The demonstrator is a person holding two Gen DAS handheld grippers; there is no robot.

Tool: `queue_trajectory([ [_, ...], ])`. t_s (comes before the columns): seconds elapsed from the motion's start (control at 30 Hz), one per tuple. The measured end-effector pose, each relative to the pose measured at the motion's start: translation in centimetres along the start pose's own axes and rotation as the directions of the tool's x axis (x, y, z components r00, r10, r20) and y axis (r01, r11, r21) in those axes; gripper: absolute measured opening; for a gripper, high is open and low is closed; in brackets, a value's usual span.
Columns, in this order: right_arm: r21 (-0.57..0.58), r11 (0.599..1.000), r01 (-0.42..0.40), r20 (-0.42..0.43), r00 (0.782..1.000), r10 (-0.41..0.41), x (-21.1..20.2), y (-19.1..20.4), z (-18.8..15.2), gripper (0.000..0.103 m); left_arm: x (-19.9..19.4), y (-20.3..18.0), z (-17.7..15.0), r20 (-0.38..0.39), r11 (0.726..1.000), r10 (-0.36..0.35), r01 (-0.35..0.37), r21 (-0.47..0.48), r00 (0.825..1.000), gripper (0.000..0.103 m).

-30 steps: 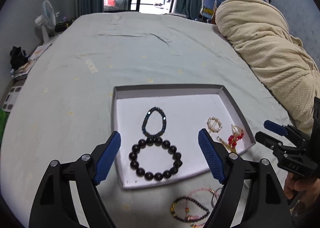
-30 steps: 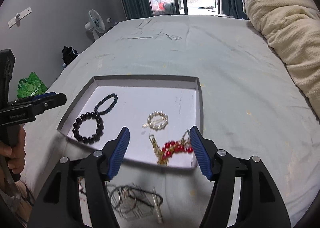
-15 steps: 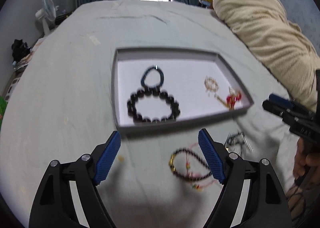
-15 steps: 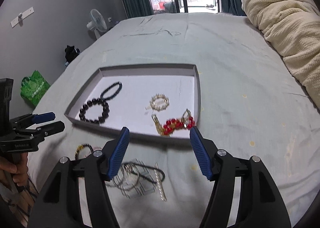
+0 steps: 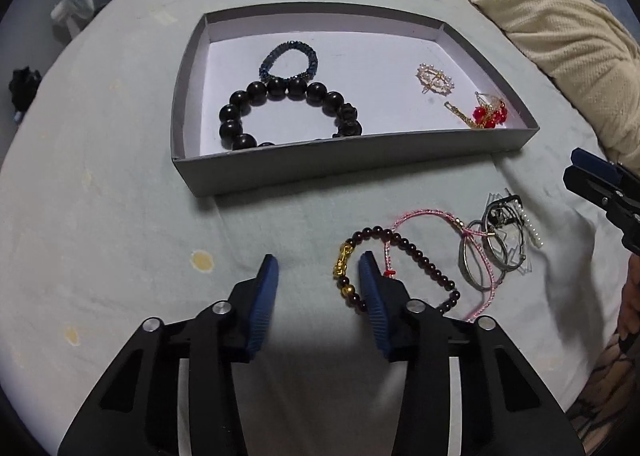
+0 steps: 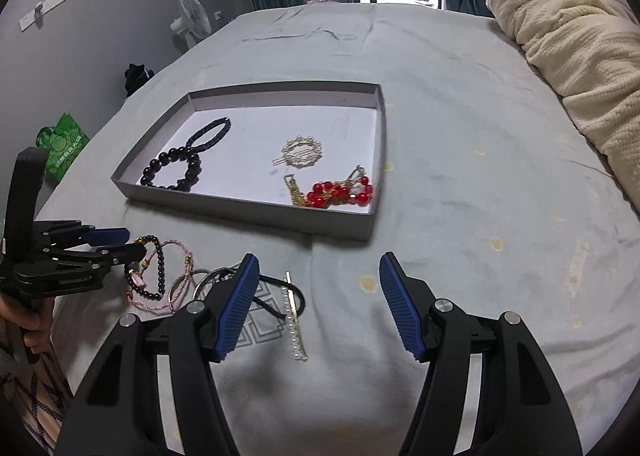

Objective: Organize jewelry
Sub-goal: 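Grasp the dark red bead bracelet with the left gripper while the right grasps the pink cord bracelet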

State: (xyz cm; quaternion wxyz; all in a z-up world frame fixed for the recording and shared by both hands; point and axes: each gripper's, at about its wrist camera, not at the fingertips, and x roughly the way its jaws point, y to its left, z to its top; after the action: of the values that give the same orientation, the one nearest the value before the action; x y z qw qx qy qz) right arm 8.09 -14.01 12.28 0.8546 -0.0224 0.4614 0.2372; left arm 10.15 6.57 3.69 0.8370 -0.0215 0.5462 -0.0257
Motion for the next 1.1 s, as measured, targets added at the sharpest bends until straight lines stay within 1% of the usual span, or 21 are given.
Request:
queue_trajectory([
  [0.03,-0.005,1.000,-0.003,-0.002,1.000,0.003,0.1,0.2,0.0,0.062,-0.1,0.0,0.0,0.003,1.000,0.006,-0.006,0.004,1.000,0.026],
  [0.07,-0.011,1.000,-0.007,-0.005,1.000,0.007,0.2,0.4,0.0,0.062,-0.3,0.0,0.0,0.005,1.000,0.007,-0.007,0.006,1.000,0.012],
  [0.1,-0.014,1.000,-0.009,-0.007,1.000,0.009,0.3,0.6,0.0,0.062,-0.5,0.2,0.0,0.008,1.000,0.002,-0.002,0.001,1.000,0.008],
  [0.17,-0.021,1.000,-0.012,-0.014,1.000,0.012,0.5,0.8,-0.1,0.062,-1.0,0.6,0.2,0.022,1.000,-0.015,0.015,-0.012,1.000,0.008],
  [0.33,-0.030,0.999,-0.017,-0.022,1.000,0.016,0.7,1.2,-0.5,0.062,-3.2,0.9,0.7,0.087,0.998,-0.055,0.057,-0.019,0.995,0.007],
  [0.47,-0.040,0.998,-0.051,-0.018,0.999,0.051,0.9,2.2,-0.7,0.062,-4.5,1.1,1.0,0.118,0.996,-0.081,0.085,-0.028,0.990,0.007],
  [0.53,-0.057,0.996,-0.067,-0.017,0.998,0.067,1.0,3.1,-0.6,0.062,-5.0,1.3,1.0,0.128,0.996,-0.082,0.087,-0.034,0.988,0.007],
  [0.63,-0.083,0.993,-0.083,-0.022,0.996,0.081,1.4,4.5,-0.4,0.061,-4.9,2.0,1.0,0.117,0.996,-0.066,0.073,-0.055,0.991,0.007],
  [0.7,-0.093,0.992,-0.091,-0.031,0.996,0.088,2.0,5.3,-0.1,0.060,-4.7,2.7,0.8,0.098,0.997,-0.041,0.048,-0.068,0.994,0.007],
  [0.77,-0.098,0.991,-0.094,-0.042,0.995,0.090,2.8,6.0,0.1,0.055,-4.4,3.5,0.4,0.081,0.997,-0.019,0.025,-0.076,0.997,0.007],
  [0.83,-0.101,0.990,-0.100,-0.052,0.994,0.095,3.5,6.6,0.3,0.055,-4.0,4.1,0.1,0.065,0.996,-0.002,0.008,-0.088,0.998,0.007],
  [1.0,-0.124,0.984,-0.126,-0.063,0.991,0.119,4.8,8.6,1.0,0.054,-3.3,4.7,-0.3,0.045,0.996,-0.016,0.020,-0.092,0.999,0.007],
  [1.1,-0.153,0.978,-0.141,-0.074,0.989,0.130,5.8,9.9,1.2,0.049,-2.9,4.5,-0.4,0.031,0.996,-0.012,0.014,-0.085,0.999,0.007],
])
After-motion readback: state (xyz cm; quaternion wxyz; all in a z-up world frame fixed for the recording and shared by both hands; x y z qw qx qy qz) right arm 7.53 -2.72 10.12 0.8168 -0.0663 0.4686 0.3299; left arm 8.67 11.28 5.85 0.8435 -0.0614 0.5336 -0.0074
